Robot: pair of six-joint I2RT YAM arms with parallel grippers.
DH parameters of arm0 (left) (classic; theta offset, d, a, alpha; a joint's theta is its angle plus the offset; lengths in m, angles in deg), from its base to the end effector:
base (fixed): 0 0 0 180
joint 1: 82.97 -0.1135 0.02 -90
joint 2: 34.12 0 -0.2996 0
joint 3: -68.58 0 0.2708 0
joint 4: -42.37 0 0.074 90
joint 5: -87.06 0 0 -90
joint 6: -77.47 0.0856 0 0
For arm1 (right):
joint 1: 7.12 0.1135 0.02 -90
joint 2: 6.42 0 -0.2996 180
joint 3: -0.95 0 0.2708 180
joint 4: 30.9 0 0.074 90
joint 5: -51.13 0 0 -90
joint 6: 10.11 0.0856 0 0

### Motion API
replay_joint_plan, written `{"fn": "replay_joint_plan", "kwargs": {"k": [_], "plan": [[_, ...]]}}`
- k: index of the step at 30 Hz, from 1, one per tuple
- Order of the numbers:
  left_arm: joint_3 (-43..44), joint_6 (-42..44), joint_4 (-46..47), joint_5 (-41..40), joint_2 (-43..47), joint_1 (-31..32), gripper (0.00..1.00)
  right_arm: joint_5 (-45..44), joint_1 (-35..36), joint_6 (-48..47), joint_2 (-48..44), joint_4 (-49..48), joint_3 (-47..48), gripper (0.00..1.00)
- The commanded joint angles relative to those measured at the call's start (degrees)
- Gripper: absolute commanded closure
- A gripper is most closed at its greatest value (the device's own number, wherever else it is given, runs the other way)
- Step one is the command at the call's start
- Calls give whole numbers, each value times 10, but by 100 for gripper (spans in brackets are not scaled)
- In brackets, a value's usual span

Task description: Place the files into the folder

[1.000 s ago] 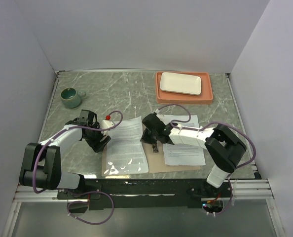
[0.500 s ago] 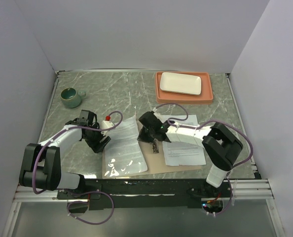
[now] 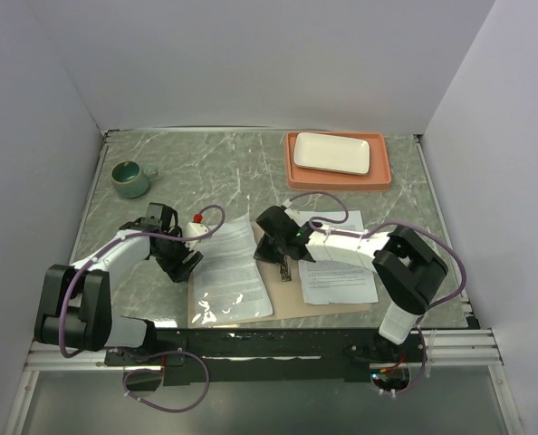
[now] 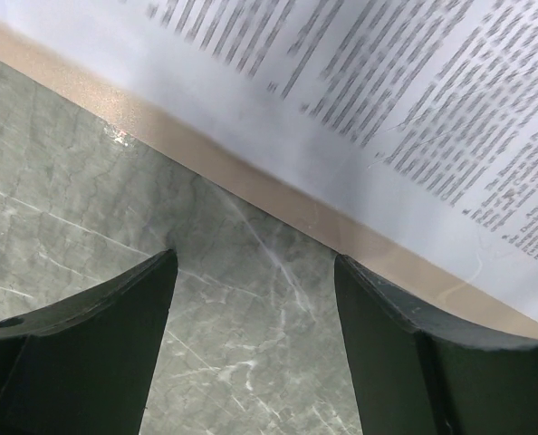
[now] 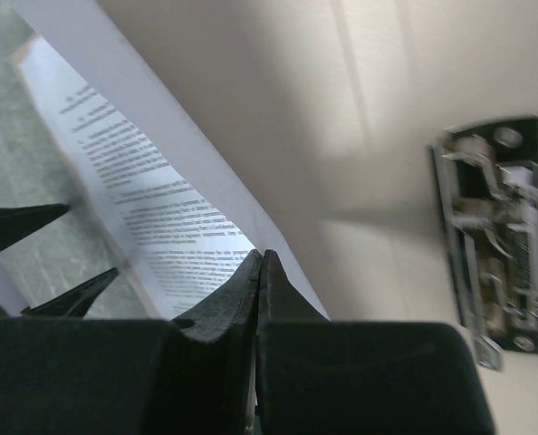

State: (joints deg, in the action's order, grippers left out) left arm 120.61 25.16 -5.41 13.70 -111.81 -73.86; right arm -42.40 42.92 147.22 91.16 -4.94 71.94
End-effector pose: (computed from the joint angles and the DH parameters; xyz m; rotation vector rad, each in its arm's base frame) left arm 0.2377 -0.0629 0.1394 1.1571 2.5250 -0.2938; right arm 0.2601 0.3022 0.1627 0.4270 2.6236 0.7272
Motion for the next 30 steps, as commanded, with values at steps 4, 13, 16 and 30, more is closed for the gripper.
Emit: {"fn": "replay_joint_plan", "kwargs": {"k": [4,13,16,30], "plan": [[-9,-9,-22,13,13,2,24,-11,-1,55,-27,41,-10,100],[2,-16,-30,21,14,2,24,21,2,71,13,21,3,100],[7,-18,-33,23,13,2,24,15,3,57,16,34,18,100],[-3,-22,-25,6,13,2,24,60,-13,-64,-76,26,-73,48]]}}
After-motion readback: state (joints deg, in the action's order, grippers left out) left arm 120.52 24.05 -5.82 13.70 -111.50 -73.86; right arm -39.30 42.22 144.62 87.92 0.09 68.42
